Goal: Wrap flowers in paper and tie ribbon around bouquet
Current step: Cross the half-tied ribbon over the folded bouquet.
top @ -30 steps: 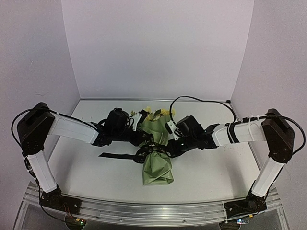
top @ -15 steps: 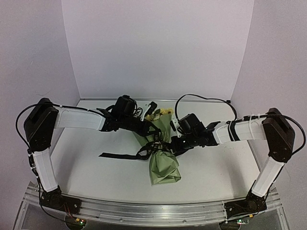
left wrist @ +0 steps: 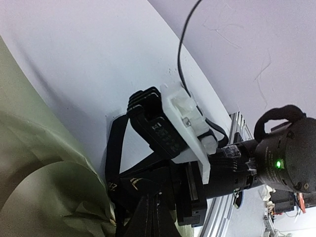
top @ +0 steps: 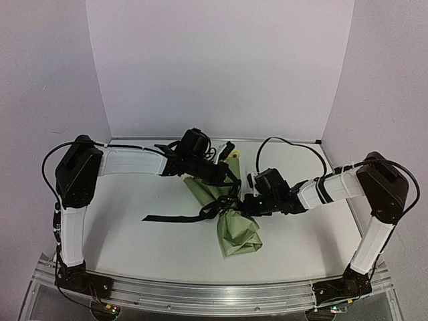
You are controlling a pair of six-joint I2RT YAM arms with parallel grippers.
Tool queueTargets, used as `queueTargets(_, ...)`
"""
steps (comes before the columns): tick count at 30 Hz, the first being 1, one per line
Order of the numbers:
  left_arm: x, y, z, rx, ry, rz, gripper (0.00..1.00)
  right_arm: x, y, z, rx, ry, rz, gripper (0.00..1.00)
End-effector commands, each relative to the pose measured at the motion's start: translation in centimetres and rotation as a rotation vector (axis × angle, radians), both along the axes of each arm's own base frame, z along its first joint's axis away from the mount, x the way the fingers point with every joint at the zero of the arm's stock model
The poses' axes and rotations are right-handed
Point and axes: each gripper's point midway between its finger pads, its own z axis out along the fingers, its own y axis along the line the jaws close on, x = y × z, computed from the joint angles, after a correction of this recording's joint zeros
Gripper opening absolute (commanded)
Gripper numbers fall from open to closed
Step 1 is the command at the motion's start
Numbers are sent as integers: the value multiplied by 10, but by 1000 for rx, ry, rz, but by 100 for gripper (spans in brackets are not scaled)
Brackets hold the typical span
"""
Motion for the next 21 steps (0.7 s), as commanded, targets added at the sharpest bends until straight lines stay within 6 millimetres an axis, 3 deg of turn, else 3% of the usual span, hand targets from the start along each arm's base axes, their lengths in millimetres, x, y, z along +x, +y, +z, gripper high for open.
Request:
queueTargets(1,21,-8,13,-13,106,90,0,15,8,8,99,-32,-66,0)
queueTargets(7,45,11,-26,43,281,217,0,17,9,2,149,-27,-110,0)
queueTargets(12,47,15,-48,94,325,213,0,12,5,-5,143,-16,-112,0)
queueTargets(21,37,15,-51,125,300,157,0,2,-4,19,88,-42,-49,6)
